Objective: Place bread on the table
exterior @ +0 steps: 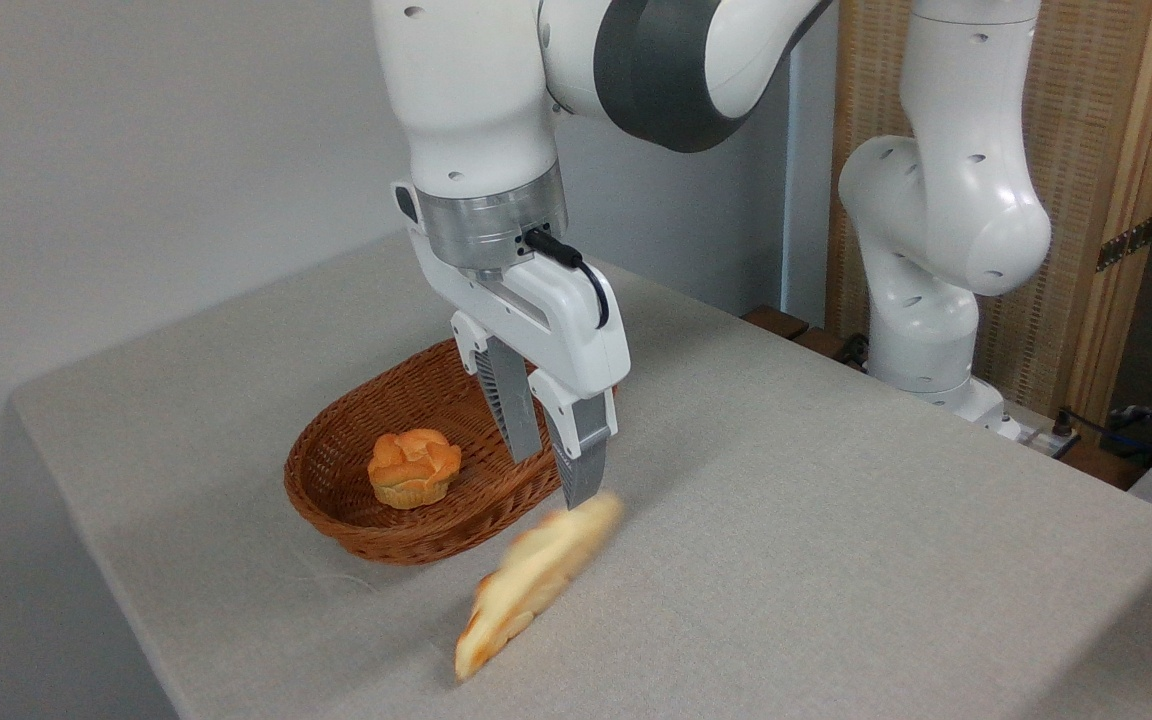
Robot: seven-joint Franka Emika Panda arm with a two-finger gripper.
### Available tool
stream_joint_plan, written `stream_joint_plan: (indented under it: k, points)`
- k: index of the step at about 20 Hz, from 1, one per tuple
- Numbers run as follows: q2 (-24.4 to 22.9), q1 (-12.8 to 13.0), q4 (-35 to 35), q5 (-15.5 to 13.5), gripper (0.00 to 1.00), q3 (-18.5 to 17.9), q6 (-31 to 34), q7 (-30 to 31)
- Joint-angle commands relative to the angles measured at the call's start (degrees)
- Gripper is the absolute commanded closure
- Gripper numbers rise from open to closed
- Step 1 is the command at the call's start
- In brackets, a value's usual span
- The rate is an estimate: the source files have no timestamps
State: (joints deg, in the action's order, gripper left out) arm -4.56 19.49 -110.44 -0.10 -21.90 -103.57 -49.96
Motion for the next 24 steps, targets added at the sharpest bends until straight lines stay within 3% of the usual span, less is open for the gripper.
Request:
stream_joint_plan:
  k: [1, 7, 10, 13, 20, 24]
  points:
    - [-0.3, 0.7, 0.2, 0.7, 0.0, -0.6, 1.1, -0.9]
    - [-1.1, 1.3, 2.6, -0.3, 0.0, 0.3, 0.7, -0.7]
    - [-1.2, 1.3, 5.5, -3.4, 0.0, 1.5, 0.9, -0.4]
    - [-1.8, 1.3, 6.7, -4.4, 0.0, 2.8, 1.1, 0.4]
    - [-1.9, 1.2, 8.0, -3.7, 0.0, 6.4, 1.2, 11.9]
    - [-2.5, 1.1, 8.9, -3.7, 0.0, 6.4, 2.8, 13.7]
